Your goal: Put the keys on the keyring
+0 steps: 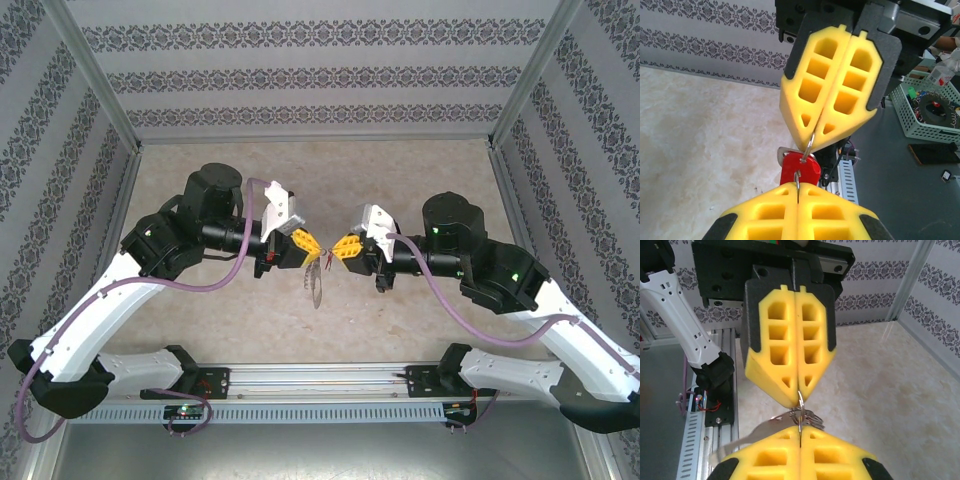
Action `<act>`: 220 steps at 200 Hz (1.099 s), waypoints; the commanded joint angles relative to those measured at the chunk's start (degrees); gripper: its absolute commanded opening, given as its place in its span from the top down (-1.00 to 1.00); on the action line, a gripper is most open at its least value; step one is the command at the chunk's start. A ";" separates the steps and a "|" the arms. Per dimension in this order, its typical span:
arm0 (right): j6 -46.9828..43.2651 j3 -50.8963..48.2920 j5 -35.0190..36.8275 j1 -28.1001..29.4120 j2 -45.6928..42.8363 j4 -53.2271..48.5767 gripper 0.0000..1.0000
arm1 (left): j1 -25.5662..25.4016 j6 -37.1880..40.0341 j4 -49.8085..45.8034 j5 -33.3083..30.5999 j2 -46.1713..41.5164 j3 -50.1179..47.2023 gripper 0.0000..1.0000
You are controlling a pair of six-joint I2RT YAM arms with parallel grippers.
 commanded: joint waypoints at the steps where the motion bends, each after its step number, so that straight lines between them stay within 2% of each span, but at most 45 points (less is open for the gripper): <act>1: -0.02 1.07 -1.59 0.68 -0.07 1.75 1.00 | -0.91 1.94 -0.63 -0.20 -0.10 1.96 1.00; 146: -0.27 0.82 2.32 0.64 0.55 2.58 1.00 | -1.15 2.37 -1.06 0.49 0.45 2.85 1.00; 220: -0.29 0.95 0.37 0.68 0.92 2.49 1.00 | -1.15 2.43 -1.09 0.13 0.49 2.92 1.00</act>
